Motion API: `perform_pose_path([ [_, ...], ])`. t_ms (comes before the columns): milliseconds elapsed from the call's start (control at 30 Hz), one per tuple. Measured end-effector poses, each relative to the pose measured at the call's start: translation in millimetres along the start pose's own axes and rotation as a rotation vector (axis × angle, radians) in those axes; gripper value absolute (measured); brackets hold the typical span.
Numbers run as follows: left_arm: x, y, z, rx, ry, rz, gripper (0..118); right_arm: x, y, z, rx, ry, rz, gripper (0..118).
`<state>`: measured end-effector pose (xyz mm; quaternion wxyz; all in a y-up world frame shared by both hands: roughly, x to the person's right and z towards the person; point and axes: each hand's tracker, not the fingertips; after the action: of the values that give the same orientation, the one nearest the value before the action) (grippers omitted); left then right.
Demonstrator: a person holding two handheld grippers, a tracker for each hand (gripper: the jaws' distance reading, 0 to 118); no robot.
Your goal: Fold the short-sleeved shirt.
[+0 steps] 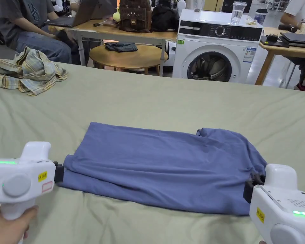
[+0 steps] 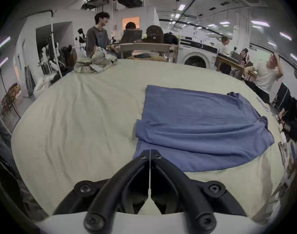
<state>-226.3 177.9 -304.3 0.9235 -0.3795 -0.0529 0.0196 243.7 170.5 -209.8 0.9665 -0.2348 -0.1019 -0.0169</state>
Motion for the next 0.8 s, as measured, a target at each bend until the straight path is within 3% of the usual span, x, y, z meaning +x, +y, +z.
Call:
perform_pose_path([
  [167,-16.9,33.5,-42.3,-0.198,-0.051,0.056,0,6.7,-8.1,-5.5,-0.045,-0.013,0.009,0],
  [200,-18.2,37.4,-52.0,-0.244,-0.058,0.059,12,8.0,-10.3,-6.1,-0.049,-0.016,0.01,0],
  [233,-20.2,39.0,-59.3,-0.277,-0.059,0.059,35,8.7,-11.3,-6.6,-0.054,-0.017,0.011,0],
  [267,-15.5,38.5,-65.4,-0.319,-0.047,0.056,48,9.4,-12.8,-7.1,-0.059,-0.019,0.015,0],
  [400,-2.9,30.4,-92.3,-0.455,0.042,-0.013,50,12.1,-15.2,-7.9,-0.076,-0.027,0.017,0],
  [567,17.7,23.4,-82.9,-0.399,0.06,-0.1,44,17.0,-15.3,-14.5,-0.115,-0.024,0.004,0],
  [700,13.4,17.9,-83.1,-0.382,0.026,-0.126,2,28.4,-11.9,-21.5,-0.154,-0.039,-0.005,0],
  [800,12.2,12.0,-68.8,-0.351,0.017,-0.135,0,47.1,-4.9,-29.1,-0.215,-0.048,-0.022,0],
])
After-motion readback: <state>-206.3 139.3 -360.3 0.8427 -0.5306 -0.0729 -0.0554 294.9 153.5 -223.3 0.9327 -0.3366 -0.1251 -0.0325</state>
